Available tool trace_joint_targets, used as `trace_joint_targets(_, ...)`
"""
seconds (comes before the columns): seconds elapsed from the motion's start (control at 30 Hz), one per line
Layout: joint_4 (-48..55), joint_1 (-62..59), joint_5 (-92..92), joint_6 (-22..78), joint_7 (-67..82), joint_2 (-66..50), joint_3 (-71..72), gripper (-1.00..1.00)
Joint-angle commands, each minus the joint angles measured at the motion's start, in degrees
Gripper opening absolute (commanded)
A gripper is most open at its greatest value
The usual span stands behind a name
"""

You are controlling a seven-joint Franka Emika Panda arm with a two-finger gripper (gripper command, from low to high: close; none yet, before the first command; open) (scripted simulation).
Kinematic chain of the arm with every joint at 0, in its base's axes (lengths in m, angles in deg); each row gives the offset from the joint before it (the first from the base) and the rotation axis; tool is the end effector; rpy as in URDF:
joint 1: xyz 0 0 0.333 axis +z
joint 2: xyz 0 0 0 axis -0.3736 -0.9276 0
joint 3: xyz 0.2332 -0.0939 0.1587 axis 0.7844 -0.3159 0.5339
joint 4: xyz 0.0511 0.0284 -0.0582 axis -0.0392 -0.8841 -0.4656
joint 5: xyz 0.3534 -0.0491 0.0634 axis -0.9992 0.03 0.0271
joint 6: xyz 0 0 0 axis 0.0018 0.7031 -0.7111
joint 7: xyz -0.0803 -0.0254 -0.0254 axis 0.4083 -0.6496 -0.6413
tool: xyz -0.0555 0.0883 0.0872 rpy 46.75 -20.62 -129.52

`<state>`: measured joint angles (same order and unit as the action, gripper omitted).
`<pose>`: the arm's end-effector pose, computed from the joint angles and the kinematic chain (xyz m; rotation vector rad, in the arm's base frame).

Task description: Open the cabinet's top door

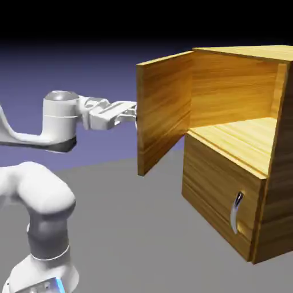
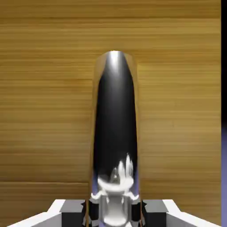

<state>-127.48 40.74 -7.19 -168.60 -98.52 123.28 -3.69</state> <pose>0.2208 0.1055 0.4971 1.4928 -1.5983 2.1876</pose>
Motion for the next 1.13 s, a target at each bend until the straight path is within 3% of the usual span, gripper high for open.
trace_joint_targets(0.0,1.1,-0.2,-2.1,2.1,-0.2,-1.1,2.1,-1.00)
trace_joint_targets(0.27,14.1,-7.2,-15.9,18.3,-2.6,-11.3,18.7,-1.00)
trace_joint_targets(0.6,34.1,-26.2,-25.7,35.9,-5.1,-20.9,39.0,-1.00)
trace_joint_targets(1.1,61.2,-57.3,-34.6,52.2,-0.6,-16.3,61.4,-1.00)
